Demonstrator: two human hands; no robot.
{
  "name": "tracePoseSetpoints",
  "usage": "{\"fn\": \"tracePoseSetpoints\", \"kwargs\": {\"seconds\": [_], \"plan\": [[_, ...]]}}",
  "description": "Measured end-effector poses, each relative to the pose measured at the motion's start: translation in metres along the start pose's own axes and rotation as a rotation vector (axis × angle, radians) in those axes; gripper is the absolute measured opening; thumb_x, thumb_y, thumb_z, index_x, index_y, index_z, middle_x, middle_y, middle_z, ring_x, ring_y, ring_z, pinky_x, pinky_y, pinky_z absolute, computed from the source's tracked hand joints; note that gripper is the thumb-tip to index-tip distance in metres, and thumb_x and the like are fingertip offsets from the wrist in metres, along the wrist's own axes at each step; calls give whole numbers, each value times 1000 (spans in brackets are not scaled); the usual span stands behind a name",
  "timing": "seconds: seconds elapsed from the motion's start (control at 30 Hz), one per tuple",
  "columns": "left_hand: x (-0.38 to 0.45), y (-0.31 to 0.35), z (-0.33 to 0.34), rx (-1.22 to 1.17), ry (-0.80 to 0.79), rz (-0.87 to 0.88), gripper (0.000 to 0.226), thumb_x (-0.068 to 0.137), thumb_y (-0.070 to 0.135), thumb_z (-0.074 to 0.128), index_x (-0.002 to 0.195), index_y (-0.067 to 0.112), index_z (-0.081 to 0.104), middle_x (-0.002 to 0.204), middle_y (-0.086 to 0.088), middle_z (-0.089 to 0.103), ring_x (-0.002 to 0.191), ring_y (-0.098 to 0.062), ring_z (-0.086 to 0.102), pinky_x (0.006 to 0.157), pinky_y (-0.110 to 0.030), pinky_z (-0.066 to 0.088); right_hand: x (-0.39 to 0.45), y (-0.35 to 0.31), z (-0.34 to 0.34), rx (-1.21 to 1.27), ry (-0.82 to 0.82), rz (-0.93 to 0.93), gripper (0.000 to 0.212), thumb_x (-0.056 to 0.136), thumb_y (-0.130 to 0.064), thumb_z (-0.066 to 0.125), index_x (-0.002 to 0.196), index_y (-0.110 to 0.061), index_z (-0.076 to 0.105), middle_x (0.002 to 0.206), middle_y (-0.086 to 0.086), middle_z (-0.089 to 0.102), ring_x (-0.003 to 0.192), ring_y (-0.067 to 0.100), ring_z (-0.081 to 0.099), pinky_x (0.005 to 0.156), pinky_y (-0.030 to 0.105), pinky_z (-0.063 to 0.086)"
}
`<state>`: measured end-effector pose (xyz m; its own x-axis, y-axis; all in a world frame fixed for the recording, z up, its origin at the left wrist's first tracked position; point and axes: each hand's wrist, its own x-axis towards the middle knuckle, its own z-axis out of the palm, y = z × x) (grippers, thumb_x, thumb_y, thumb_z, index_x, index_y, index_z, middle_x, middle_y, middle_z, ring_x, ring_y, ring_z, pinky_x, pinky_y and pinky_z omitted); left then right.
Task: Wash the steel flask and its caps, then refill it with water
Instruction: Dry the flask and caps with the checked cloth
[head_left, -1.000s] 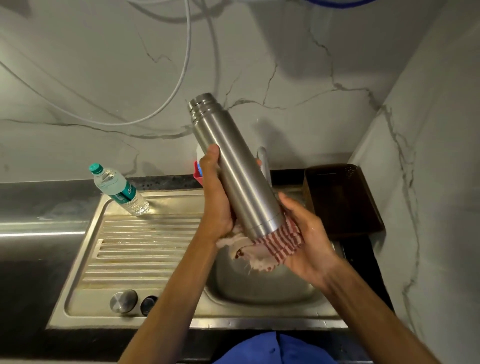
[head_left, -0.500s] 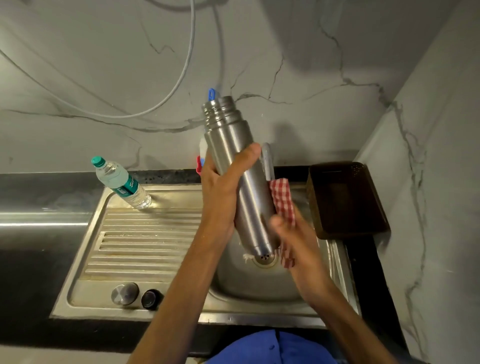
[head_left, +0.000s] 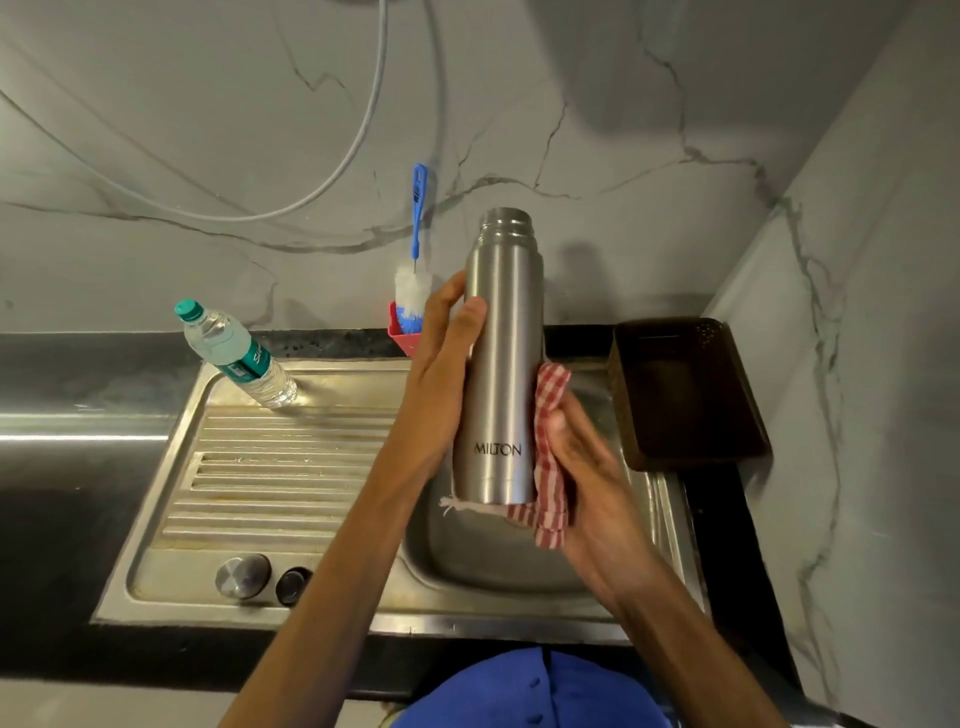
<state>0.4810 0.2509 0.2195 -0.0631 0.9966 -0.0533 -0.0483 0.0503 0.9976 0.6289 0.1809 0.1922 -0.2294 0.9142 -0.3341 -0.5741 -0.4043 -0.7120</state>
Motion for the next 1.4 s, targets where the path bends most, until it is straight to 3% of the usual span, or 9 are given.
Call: {"fn": "tracePoseSetpoints", "kwargs": {"seconds": [0.27,0.43,0.57,0.7,0.87,1.0,1.17,1.3,1.4], "plan": [[-2,-21,-1,143,-225,3,42,108,42,36,147,35,49,141,4,61,130,-16,60,110,-40,48,13,-18,24,-30,161,-42,35,105,-50,37,111,-34,68,106,-4,80,101,12,76,87,29,59],[-32,-11,-8,479,-66,194,53,105,62,42,153,42,42,132,21,59,115,2,64,95,-26,59,13,-25,17,-12,204,-32,41,105,-53,37,127,-32,64,116,-4,77,108,11,73,86,28,57],[-79,-24,5,810,-108,163,103,77,93,53,162,52,13,149,14,36,130,-6,49,103,-32,53,11,-14,16,-61,232,-89,45,108,-51,34,143,-31,55,127,-4,73,119,13,69,89,26,59],[-62,-29,-18,660,-296,29,118,67,72,86,160,58,16,137,19,48,117,1,55,98,-22,53,15,-13,12,-47,287,-60,45,107,-53,37,142,-31,56,123,-5,75,113,13,72,87,30,61],[-49,-42,-35,225,-661,-334,101,74,41,83,155,64,26,146,13,54,131,-11,57,113,-49,50,26,-32,6,42,386,-56,50,101,-59,48,130,-22,66,115,5,78,109,23,74,104,49,53],[-62,-46,-10,114,-425,-185,83,87,25,65,150,53,19,127,37,54,122,2,60,96,-26,57,35,-40,6,107,404,-90,51,100,-57,51,129,-19,68,116,7,77,109,23,74,107,48,51],[-76,-51,12,240,-75,165,38,97,24,62,128,33,42,119,35,54,114,-2,63,85,-17,56,37,-44,5,141,408,-160,49,102,-55,47,129,-20,68,120,8,76,109,24,74,98,42,56],[-59,-57,1,-73,-174,-132,27,103,32,59,130,33,61,124,12,68,116,-15,68,89,-31,60,39,-40,1,140,459,-253,60,93,-60,56,134,-19,66,124,9,74,113,24,72,98,42,55],[-62,-67,5,-187,72,-266,27,94,44,65,113,25,68,117,0,72,113,-29,69,80,-32,61,37,-42,-3,183,490,-280,46,100,-56,50,125,-23,70,108,0,78,101,16,76,85,32,56]]}}
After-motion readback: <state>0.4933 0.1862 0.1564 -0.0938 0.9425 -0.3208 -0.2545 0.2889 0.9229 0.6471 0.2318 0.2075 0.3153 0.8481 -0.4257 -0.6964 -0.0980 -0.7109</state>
